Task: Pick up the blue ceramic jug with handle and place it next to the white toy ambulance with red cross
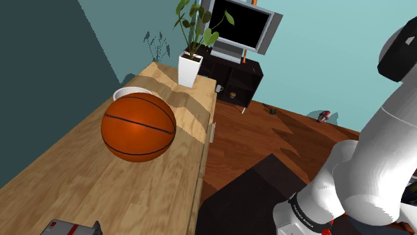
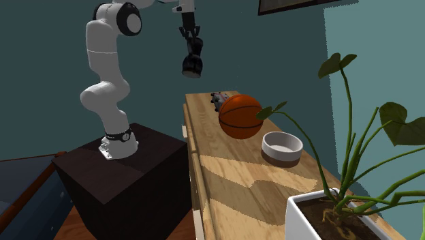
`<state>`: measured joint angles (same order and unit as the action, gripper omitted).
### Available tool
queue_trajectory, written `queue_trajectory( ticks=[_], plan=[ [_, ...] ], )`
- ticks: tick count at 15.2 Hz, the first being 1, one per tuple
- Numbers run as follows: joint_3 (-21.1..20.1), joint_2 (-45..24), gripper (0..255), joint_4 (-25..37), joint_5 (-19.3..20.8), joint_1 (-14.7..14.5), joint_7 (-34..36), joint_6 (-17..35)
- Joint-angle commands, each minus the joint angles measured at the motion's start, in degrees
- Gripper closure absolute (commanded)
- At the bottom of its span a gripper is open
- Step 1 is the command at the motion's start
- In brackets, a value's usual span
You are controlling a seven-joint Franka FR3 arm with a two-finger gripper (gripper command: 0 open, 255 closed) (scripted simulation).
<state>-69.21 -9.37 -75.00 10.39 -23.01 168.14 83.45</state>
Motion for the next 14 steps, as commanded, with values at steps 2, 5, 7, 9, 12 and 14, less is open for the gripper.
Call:
queue_trajectory(
  ticks=[2, 5, 7, 9, 12, 14],
  plan=[
    [-0.33, 3.09, 255, -4.56, -3.14, 3.20, -1.63, 3.53],
    [-0.17, 5.76, 255, -8.42, -5.85, 5.35, -3.26, 6.46],
    [0.11, 7.39, 255, -10.81, -7.49, 6.37, -4.29, 8.30],
    [0.49, 8.87, 255, -13.08, -8.96, 7.08, -5.24, 10.06],
    [1.13, 10.73, 255, -16.28, -10.80, 7.69, -6.46, 12.58],
    [1.51, 11.74, 255, -18.29, -11.79, 7.90, -7.12, 14.21]
  ],
)
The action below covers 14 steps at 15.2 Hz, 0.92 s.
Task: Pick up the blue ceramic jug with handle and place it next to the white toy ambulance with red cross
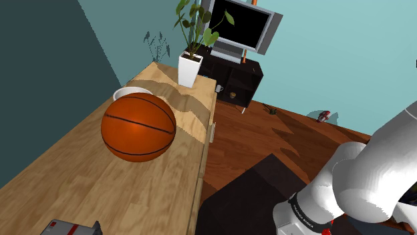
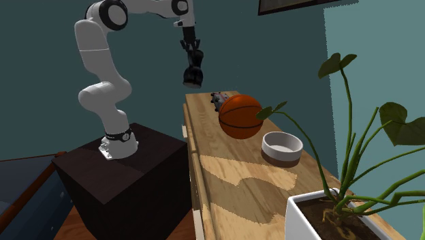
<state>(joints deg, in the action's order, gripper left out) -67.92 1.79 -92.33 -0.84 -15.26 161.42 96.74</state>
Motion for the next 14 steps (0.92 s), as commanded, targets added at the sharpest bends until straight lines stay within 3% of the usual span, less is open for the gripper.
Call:
queue_trajectory(
  ticks=[1, 14],
  plan=[
    [0.41, 1.02, 255, -1.93, -0.98, 0.20, -0.69, 1.73],
    [1.10, 3.17, 255, -12.95, -3.18, 0.10, -2.17, 11.85]
  ],
)
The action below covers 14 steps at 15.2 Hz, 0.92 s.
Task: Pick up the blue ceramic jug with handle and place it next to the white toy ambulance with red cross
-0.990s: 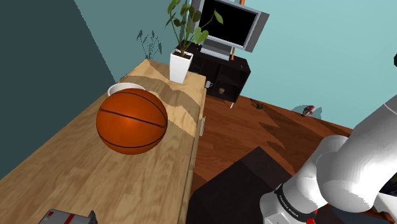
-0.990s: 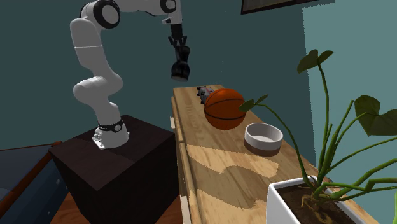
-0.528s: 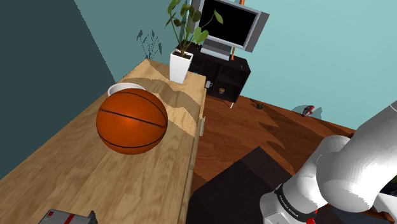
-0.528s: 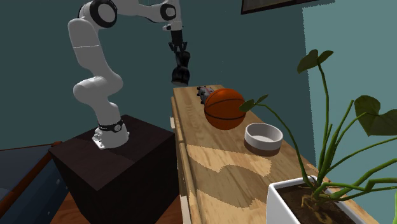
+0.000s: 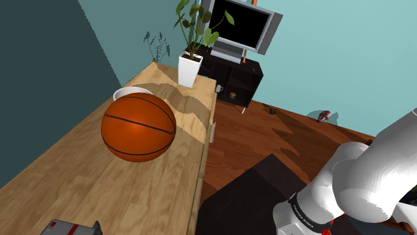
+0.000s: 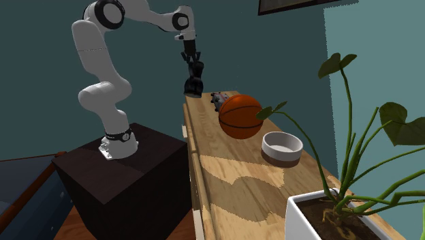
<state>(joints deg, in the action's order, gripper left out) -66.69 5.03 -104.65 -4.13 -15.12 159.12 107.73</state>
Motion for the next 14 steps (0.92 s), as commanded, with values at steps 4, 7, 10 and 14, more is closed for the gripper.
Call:
queue_trajectory(
  ticks=[4, 7, 10, 14],
  plan=[
    [-0.49, -0.54, 255, -3.50, 0.51, -0.07, 0.45, 3.93],
    [-0.88, -1.22, 255, -5.51, 1.16, -0.07, 0.94, 6.23],
    [-1.38, -2.21, 255, -7.40, 2.16, -0.03, 1.66, 8.53],
    [-2.00, -4.03, 255, -9.73, 4.10, -0.09, 3.07, 11.55]
  ],
)
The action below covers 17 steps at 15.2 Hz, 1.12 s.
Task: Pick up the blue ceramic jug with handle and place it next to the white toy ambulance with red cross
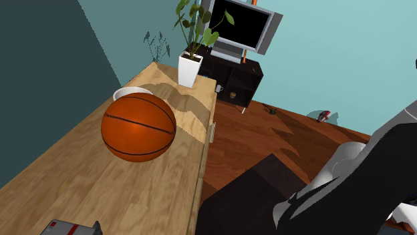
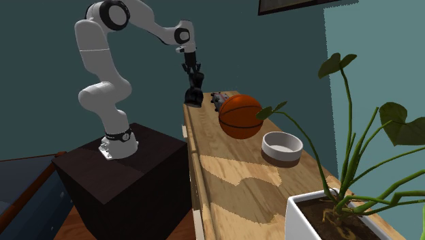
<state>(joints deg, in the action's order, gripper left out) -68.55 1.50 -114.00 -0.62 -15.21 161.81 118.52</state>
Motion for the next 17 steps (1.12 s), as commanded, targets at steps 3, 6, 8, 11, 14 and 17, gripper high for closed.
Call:
queue_trajectory(
  ticks=[3, 6, 8, 11, 14, 17],
  plan=[
    [-0.46, -2.23, 255, -1.99, 2.53, -0.22, 1.78, 2.96],
    [-0.53, -4.25, 255, -3.46, 4.89, -0.66, 3.46, 5.10],
    [-0.45, -4.91, 255, -3.88, 5.67, -0.88, 4.02, 5.73],
    [-0.71, -4.95, 255, -3.88, 5.72, -0.63, 4.05, 5.73],
    [-0.62, -4.93, 255, -3.88, 5.71, -0.72, 4.04, 5.73],
    [-0.21, -7.44, 0, -2.58, 8.78, -1.94, 6.21, 5.24]
  ],
)
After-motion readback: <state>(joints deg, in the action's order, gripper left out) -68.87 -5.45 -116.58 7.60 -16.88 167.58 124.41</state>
